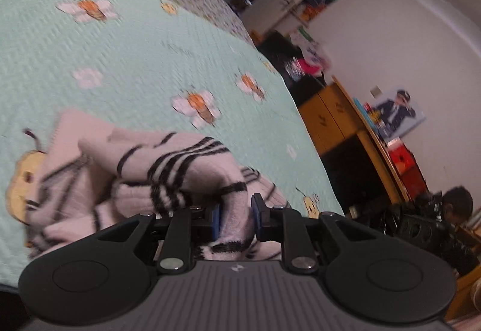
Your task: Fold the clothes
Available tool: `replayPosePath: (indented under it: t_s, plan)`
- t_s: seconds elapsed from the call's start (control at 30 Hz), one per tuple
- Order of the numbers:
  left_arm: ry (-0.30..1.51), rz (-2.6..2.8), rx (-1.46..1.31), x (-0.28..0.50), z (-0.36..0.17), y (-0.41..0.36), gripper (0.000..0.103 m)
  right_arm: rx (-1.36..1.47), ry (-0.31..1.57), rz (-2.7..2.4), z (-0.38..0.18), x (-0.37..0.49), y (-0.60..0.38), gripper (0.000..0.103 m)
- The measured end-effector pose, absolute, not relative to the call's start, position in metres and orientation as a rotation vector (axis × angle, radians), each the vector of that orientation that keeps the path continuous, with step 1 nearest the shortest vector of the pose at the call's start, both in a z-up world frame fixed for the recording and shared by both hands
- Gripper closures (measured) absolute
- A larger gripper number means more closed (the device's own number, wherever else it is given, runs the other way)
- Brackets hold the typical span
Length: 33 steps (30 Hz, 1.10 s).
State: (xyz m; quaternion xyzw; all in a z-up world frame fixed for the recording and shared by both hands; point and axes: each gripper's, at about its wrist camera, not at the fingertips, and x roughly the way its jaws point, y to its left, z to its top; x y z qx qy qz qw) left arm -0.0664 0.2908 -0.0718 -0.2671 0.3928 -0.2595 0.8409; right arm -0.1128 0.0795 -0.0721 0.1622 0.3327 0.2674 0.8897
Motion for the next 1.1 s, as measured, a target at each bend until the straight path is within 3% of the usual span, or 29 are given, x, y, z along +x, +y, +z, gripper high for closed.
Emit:
replayPosePath:
  t_s: [0.37,0.43,0.6,0.67,0.73,0.77,0.8,0.9,0.97,1.1]
  plan:
    - [0.959,-0.587,-0.487,-0.065,-0.109,0.255,0.083,0.610,0.808,0.568,-0.081,-0.075,0.064,0.029]
    - [0.960,-0.590,-0.476,-0.065,-0.109,0.254,0.083,0.614,0.888,0.630,-0.087,-0.058,0.079,0.023]
    - [0.959,-0.588,-0.445,-0.066,-0.106,0.255,0.083,0.486,1.045,0.682,-0.100,-0.043,0.129,0.023]
    - [0.962,-0.581,-0.443,-0.066,-0.106,0.257,0.083,0.449,1.012,0.688,-0.095,-0.049,0.135,0.031]
    - [0.945,-0.588,-0.462,-0.067,-0.103,0.263,0.083,0.422,0.945,0.678,-0.085,-0.056,0.129,0.074]
    - [0.932,-0.601,-0.479,-0.067,-0.099,0.267,0.083,0.408,0.912,0.673,-0.080,-0.060,0.127,0.078]
    - [0.919,-0.613,-0.497,-0.067,-0.096,0.271,0.082,0.394,0.879,0.668,-0.075,-0.063,0.124,0.082]
    - [0.851,-0.678,-0.532,-0.071,-0.079,0.283,0.063,0.391,0.777,0.585,-0.057,-0.068,0.086,0.082]
    - [0.795,-0.731,-0.548,-0.074,-0.066,0.292,0.056,0.415,0.730,0.542,-0.050,-0.076,0.050,0.082]
    - [0.737,-0.711,-0.534,-0.072,-0.055,0.302,0.051,0.443,0.659,0.422,-0.040,-0.104,-0.018,0.082]
